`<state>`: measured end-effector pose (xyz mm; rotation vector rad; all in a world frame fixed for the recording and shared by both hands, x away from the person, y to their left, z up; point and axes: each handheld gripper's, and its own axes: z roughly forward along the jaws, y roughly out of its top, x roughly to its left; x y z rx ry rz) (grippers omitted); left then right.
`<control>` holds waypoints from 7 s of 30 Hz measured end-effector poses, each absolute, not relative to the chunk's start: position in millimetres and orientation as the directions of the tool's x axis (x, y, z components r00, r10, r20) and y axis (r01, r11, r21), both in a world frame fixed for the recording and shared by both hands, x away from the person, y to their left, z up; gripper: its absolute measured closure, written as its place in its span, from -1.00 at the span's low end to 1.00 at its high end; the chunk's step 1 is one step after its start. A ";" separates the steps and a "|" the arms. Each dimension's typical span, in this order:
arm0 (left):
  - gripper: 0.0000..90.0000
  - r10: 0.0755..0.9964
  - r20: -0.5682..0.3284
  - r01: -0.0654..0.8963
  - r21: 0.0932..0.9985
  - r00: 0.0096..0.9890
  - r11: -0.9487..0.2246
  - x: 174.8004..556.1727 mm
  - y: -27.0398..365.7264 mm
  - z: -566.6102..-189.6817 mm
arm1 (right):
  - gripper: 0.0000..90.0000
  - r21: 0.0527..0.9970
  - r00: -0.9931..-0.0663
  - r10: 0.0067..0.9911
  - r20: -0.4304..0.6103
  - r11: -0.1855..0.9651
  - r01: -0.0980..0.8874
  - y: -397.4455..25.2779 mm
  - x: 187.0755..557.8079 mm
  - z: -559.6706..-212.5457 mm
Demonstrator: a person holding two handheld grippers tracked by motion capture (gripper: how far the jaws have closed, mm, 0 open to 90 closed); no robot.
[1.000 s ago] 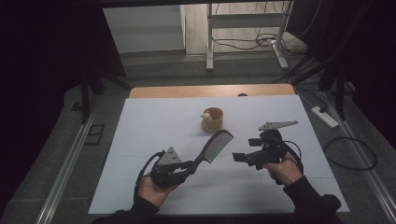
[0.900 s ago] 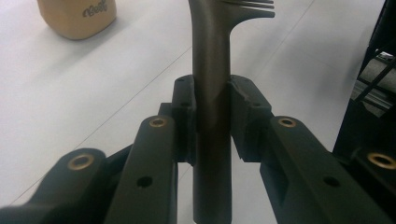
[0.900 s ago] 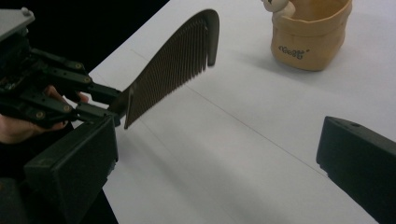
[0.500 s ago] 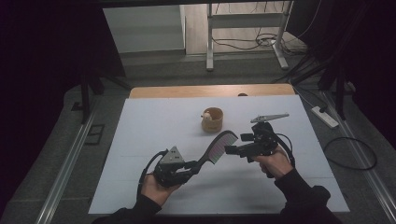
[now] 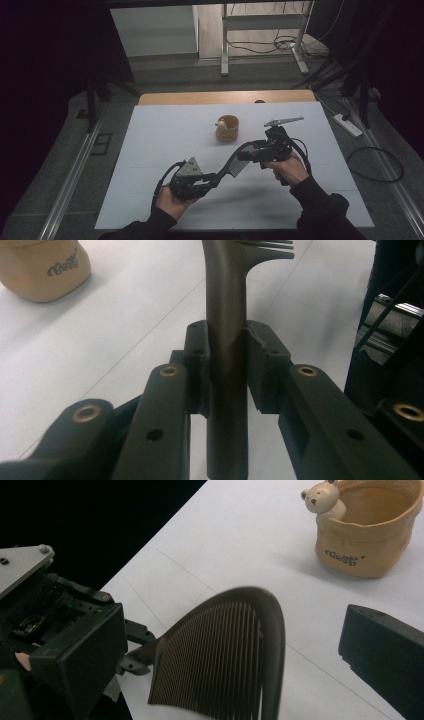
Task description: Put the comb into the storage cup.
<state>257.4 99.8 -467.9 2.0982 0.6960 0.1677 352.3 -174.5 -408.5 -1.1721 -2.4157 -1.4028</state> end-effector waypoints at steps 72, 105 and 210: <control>-0.88 0.607 -0.174 0.508 0.743 0.775 -0.436 269.5 93.1 -480.4 | 0.87 0.679 -0.674 0.435 0.597 0.175 0.713 -188.4 355.3 -407.6; -1.00 0.655 -0.192 0.532 0.762 0.731 -0.370 259.8 146.4 -471.5 | 0.87 0.740 -0.697 0.510 0.505 0.160 0.653 -207.2 364.1 -387.2; -1.00 0.793 -0.171 0.602 0.746 0.585 -0.284 190.6 235.8 -476.3 | 0.87 0.796 -0.544 0.740 0.394 0.020 0.605 -204.8 469.0 -323.8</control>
